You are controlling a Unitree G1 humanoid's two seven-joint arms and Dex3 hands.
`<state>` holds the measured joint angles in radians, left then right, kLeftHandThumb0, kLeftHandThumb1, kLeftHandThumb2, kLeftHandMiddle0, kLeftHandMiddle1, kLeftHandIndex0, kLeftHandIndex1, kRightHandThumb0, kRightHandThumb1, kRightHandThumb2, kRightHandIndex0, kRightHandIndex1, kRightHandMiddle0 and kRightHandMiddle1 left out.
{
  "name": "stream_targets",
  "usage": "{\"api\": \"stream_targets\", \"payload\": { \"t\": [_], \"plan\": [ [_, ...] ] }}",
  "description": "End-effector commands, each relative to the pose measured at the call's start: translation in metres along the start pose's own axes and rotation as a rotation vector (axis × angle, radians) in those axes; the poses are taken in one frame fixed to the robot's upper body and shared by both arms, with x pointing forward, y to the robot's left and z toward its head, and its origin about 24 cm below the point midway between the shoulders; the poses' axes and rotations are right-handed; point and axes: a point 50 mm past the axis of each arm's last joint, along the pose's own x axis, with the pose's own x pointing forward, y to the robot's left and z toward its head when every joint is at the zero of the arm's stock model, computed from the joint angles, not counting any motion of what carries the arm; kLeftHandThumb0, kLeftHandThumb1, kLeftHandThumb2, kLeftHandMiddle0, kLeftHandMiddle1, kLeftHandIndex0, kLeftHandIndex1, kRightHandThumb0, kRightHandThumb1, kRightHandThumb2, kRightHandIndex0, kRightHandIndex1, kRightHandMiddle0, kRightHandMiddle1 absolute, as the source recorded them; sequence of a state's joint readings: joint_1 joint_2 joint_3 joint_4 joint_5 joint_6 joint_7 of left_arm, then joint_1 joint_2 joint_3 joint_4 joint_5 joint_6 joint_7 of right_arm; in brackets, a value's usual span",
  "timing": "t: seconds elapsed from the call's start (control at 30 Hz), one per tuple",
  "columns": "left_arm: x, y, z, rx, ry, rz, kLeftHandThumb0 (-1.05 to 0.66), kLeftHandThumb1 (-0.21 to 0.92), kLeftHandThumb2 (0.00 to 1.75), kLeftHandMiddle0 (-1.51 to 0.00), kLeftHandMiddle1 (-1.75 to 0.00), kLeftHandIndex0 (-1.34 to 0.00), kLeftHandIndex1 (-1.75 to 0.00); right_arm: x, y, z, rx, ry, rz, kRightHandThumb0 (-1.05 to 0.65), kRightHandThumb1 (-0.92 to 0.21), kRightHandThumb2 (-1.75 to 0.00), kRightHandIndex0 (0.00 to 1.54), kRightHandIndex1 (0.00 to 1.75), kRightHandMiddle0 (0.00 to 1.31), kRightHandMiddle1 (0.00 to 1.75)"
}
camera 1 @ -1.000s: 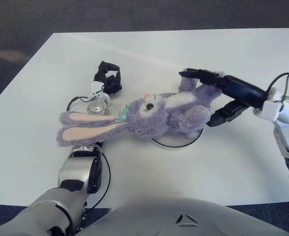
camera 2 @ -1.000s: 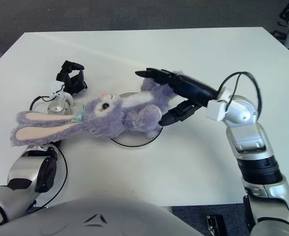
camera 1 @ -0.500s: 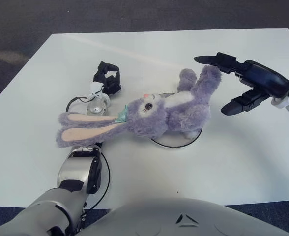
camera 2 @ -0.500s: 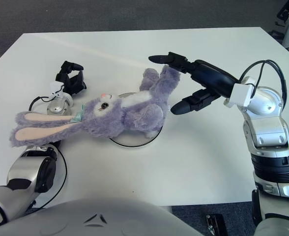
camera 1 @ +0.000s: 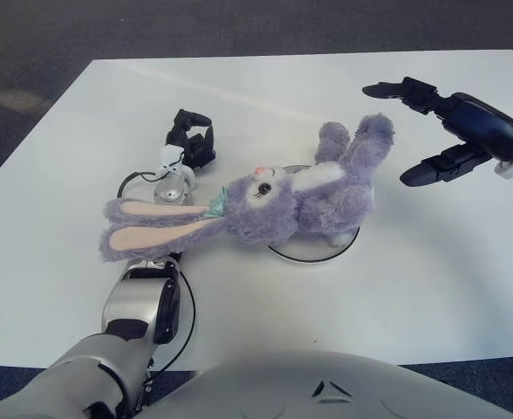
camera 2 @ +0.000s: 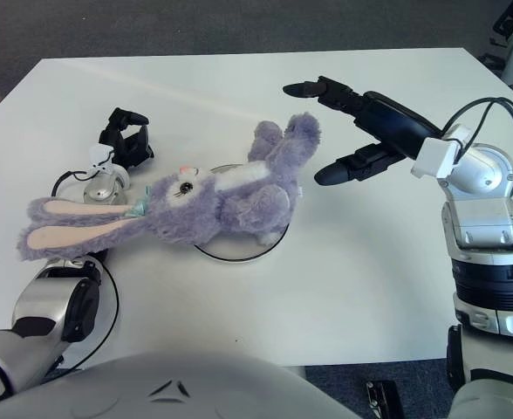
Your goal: Put the doll into the plate.
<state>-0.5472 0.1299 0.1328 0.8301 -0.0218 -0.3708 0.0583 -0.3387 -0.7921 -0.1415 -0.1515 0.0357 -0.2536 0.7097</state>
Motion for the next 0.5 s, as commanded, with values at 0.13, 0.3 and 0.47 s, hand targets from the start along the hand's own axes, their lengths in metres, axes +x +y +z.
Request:
{"api": "stream_targets", "payload": {
  "t": [0.13, 0.3, 0.47],
  "plan": [
    [-0.017, 0.004, -0.032, 0.024, 0.144, -0.001, -0.38, 0.69, 0.83, -0.91, -1.75, -0.33, -1.75, 0.010, -0.011, -0.021, -0.058, 0.100, -0.059, -0.96, -0.86, -0.22, 0.12, 0.04, 0.00, 0.38],
    [-0.018, 0.006, -0.033, 0.031, 0.144, 0.010, -0.38, 0.70, 0.82, -0.91, -1.75, -0.32, -1.75, 0.013, -0.009, -0.037, 0.068, 0.141, -0.121, -0.89, -0.88, -0.24, 0.19, 0.07, 0.00, 0.64],
    [-0.018, 0.007, -0.032, 0.019, 0.132, 0.019, -0.37, 0.72, 0.80, -0.90, -1.75, -0.31, -1.75, 0.014, -0.012, -0.048, 0.253, 0.146, -0.177, -0.75, -0.78, -0.43, 0.28, 0.16, 0.00, 0.87]
  ]
}}
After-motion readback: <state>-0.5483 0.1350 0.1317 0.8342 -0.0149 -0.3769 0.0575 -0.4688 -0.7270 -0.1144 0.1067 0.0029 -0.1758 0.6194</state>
